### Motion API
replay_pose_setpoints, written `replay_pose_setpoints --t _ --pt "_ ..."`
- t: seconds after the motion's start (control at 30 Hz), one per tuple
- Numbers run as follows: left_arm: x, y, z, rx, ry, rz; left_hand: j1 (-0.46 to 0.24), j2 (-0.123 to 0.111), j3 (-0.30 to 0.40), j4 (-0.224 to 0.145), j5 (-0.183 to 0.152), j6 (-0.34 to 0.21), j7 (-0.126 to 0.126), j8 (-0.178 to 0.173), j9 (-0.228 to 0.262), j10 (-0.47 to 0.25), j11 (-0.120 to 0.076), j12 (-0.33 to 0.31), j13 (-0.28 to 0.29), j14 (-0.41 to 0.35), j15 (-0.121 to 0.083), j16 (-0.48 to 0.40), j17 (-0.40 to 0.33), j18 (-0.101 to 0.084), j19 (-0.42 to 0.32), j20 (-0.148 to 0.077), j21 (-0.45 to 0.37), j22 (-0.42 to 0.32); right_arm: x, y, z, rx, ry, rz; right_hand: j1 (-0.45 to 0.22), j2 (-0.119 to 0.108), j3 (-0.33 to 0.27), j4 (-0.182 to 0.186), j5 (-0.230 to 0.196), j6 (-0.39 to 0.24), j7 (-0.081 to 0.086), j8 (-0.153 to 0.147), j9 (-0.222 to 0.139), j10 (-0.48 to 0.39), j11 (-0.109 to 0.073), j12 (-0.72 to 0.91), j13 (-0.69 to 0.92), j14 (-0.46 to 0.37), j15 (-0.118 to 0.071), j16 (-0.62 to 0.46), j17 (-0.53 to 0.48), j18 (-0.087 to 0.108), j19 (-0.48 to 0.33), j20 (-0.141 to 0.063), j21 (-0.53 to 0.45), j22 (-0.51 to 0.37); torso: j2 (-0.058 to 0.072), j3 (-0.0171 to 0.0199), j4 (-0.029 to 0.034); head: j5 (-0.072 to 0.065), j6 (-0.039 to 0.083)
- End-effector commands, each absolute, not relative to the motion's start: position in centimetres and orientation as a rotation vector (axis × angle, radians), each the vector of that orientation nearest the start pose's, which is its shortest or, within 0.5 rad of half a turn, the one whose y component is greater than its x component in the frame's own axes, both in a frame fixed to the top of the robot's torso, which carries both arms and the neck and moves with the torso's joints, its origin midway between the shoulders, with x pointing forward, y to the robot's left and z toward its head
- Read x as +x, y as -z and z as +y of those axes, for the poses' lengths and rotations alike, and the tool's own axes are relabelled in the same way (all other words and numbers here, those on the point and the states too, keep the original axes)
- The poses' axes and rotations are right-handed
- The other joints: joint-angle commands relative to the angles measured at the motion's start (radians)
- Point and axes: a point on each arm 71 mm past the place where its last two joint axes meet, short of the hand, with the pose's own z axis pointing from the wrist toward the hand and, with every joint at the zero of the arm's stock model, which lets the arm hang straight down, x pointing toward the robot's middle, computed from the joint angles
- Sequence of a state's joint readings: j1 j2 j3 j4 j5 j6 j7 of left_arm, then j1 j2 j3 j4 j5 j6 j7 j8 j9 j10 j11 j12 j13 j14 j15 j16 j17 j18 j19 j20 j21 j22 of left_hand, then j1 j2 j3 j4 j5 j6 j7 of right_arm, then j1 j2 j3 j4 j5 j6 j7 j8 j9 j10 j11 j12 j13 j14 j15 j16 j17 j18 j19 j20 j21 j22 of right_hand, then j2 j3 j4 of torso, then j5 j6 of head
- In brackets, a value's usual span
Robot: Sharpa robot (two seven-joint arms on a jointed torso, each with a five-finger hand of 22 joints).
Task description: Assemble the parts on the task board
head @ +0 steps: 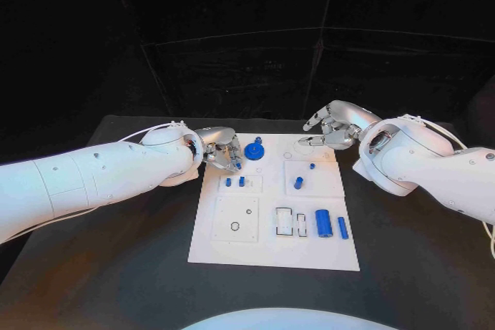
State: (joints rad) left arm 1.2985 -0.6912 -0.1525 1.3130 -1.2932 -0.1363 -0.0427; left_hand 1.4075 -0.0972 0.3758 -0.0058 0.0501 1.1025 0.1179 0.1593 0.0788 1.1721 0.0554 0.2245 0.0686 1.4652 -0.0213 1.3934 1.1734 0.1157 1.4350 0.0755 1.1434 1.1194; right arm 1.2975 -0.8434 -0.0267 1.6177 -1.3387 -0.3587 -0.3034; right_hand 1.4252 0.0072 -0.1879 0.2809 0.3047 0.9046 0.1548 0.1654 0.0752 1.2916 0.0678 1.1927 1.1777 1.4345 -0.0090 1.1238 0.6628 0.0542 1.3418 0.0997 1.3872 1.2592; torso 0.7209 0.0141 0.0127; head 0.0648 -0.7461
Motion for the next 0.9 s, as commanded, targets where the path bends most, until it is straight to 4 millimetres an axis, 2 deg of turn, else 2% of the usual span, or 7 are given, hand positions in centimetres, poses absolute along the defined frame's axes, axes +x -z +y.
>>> replay_pose_setpoints --t 0.03,0.33,0.9 --pt "52.25 19.88 18.12 0.180 0.650 1.890 -0.008 -0.001 0.005 -0.001 0.001 0.006 0.003 -0.005 -0.001 0.008 0.002 -0.006 0.001 0.027 -0.003 -0.001 -0.002 -0.015 0.000 0.000 0.005 0.001 48.83 12.75 -18.39 0.037 -0.631 1.617 -0.001 0.006 -0.001 0.003 0.006 -0.003 0.000 0.002 -0.001 -0.003 -0.001 -0.003 -0.002 -0.007 -0.002 -0.003 -0.001 0.021 -0.007 0.002 -0.003 -0.001 0.000 0.0002 -0.0005 0.000 0.000" --pt "52.26 19.96 18.05 0.183 0.648 1.898 -0.009 -0.004 0.006 -0.003 0.001 0.003 0.005 -0.009 -0.002 0.006 0.004 -0.010 0.001 0.026 -0.002 -0.002 -0.003 -0.015 0.000 0.001 0.004 0.001 48.82 12.74 -18.39 0.037 -0.631 1.617 -0.001 0.006 -0.001 0.003 0.006 -0.003 0.000 0.002 -0.001 -0.003 -0.001 -0.003 -0.002 -0.007 -0.002 -0.003 -0.001 0.021 -0.007 0.002 -0.003 -0.001 0.000 0.0004 0.0001 0.000 -0.003" --pt "52.31 19.94 18.18 0.176 0.646 1.888 -0.028 -0.025 0.013 -0.008 0.001 -0.089 0.027 -0.078 -0.016 0.006 0.017 -0.035 0.002 0.023 0.008 0.000 -0.010 -0.015 -0.003 0.009 0.002 0.004 48.83 12.73 -18.57 0.041 -0.628 1.616 0.000 0.007 -0.003 0.003 0.007 -0.004 0.000 0.002 -0.001 -0.009 -0.001 -0.011 -0.009 -0.008 -0.003 -0.010 -0.011 0.022 -0.012 0.001 -0.007 -0.008 0.000 -0.0002 0.0003 -0.001 -0.003"
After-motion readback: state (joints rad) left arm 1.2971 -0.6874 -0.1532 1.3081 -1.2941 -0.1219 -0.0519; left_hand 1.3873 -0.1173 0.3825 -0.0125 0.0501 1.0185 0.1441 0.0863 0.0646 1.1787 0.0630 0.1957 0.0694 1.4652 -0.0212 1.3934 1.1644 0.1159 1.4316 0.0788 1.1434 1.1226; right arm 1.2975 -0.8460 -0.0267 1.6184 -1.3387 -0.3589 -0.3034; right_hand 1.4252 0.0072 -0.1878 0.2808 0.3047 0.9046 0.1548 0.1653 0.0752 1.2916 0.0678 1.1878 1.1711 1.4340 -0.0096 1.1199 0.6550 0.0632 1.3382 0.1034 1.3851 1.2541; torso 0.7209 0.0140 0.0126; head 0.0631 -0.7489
